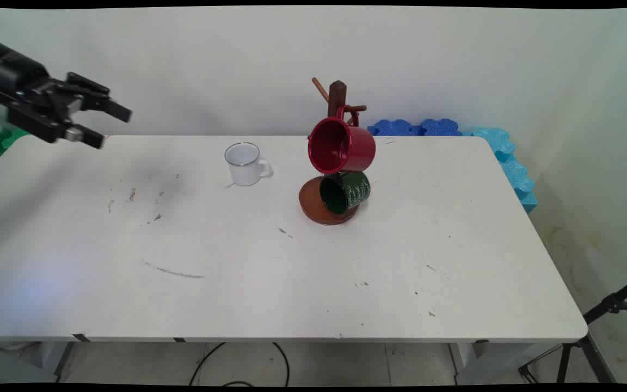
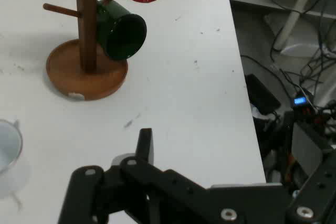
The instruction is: Pick up the red mug from the rack
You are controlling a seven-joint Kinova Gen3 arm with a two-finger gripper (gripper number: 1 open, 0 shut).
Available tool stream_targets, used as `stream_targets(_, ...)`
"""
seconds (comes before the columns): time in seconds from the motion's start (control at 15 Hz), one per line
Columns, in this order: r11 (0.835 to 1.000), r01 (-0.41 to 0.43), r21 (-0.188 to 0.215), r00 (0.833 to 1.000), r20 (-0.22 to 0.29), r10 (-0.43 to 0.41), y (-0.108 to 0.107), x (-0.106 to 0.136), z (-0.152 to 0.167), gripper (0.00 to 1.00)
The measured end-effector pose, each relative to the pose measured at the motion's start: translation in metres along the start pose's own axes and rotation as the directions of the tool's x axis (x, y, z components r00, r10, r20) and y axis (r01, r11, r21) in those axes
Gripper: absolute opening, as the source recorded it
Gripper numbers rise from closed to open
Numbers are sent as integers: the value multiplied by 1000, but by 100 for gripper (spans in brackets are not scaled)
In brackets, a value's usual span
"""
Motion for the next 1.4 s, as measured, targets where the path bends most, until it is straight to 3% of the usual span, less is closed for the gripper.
stream_targets(0.2,1000,6,16,1000,-23,-6,10,8,32,100)
stream_targets(0.53,994,80,77,996,-51,-76,25,15,102,100)
stream_targets(0.93,961,211,179,977,-59,-204,38,27,171,100)
stream_targets(1.2,943,257,212,966,-84,-244,44,45,205,100)
stream_targets(1.4,940,260,221,965,-101,-243,55,70,229,100)
